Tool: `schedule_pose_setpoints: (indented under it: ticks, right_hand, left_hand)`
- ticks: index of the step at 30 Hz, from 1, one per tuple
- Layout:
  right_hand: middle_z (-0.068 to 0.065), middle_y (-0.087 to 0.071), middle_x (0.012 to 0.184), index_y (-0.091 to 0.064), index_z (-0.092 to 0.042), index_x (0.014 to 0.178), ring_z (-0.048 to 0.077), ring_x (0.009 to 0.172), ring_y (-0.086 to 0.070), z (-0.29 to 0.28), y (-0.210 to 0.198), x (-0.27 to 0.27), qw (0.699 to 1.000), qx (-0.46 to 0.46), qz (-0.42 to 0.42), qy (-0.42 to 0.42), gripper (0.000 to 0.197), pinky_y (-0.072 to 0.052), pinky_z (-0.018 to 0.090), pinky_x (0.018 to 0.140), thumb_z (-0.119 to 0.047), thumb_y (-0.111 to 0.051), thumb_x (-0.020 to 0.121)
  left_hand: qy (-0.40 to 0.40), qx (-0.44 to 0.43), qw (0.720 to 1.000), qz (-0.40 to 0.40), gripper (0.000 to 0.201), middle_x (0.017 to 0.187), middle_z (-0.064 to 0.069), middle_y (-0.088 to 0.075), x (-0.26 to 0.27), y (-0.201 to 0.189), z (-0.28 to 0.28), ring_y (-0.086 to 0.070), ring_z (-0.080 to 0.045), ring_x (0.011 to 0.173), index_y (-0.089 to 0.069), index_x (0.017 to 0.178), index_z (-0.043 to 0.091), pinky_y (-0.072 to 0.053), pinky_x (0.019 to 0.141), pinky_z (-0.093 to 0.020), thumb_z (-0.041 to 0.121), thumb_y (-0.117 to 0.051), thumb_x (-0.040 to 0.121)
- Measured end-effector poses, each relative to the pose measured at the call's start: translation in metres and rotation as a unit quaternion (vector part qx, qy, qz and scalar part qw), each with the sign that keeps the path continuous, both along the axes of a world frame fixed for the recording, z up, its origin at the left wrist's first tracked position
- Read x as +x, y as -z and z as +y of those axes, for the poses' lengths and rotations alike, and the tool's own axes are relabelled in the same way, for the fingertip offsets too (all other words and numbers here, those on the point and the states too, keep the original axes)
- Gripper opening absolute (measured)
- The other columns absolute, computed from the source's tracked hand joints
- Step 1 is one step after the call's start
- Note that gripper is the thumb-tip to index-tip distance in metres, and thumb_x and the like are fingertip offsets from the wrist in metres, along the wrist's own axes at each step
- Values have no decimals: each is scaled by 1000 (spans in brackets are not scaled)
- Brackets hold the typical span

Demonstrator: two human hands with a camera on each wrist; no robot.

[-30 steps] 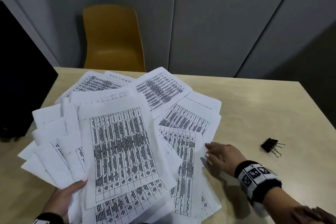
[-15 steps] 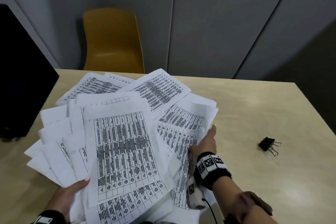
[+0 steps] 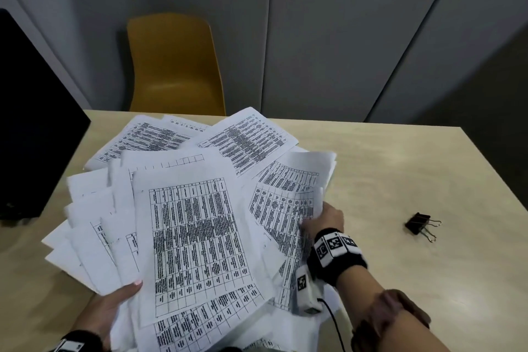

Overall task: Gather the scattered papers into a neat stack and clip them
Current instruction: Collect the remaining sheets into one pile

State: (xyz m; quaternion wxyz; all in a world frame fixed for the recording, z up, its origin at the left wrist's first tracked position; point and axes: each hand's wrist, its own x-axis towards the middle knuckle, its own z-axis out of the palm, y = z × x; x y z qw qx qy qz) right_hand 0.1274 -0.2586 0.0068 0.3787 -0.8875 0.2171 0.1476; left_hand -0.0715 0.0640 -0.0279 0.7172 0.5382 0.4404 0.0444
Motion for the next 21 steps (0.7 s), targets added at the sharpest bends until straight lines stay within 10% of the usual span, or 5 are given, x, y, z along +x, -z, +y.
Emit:
schedule_pose_setpoints:
  ticks: [8, 14, 21]
  right_hand:
    - [15, -59, 93, -47, -1, 114, 30, 85, -60, -5, 11, -11, 995, 82, 6, 57, 45, -52, 36, 77, -16, -71, 79]
    - [1, -53, 48, -49, -5, 70, 14, 42, -50, -36, -2, -16, 994, 81, 59, -35, 24, -43, 18, 43, -15, -64, 85]
    - [6, -60, 82, -51, -14, 88, 16, 70, -57, -40, -24, -50, 964, 233, 116, -52, 27, -47, 27, 66, -7, -73, 75]
  left_hand:
    - [-14, -20, 1000, -3, 38, 113, -19, -63, -2, 0, 0, -58, -30, 108, -58, 114, -9, -35, 103, -45, 2, -63, 77]
    - [-6, -36, 999, 18, 43, 113, -20, -64, -3, 3, 4, -59, -29, 108, -63, 107, -5, -33, 106, -45, 12, -71, 68]
    - [0, -31, 999, 13, 56, 115, -16, -65, -3, 2, 4, -59, -29, 110, -62, 112, -3, -32, 106, -48, 19, -75, 62]
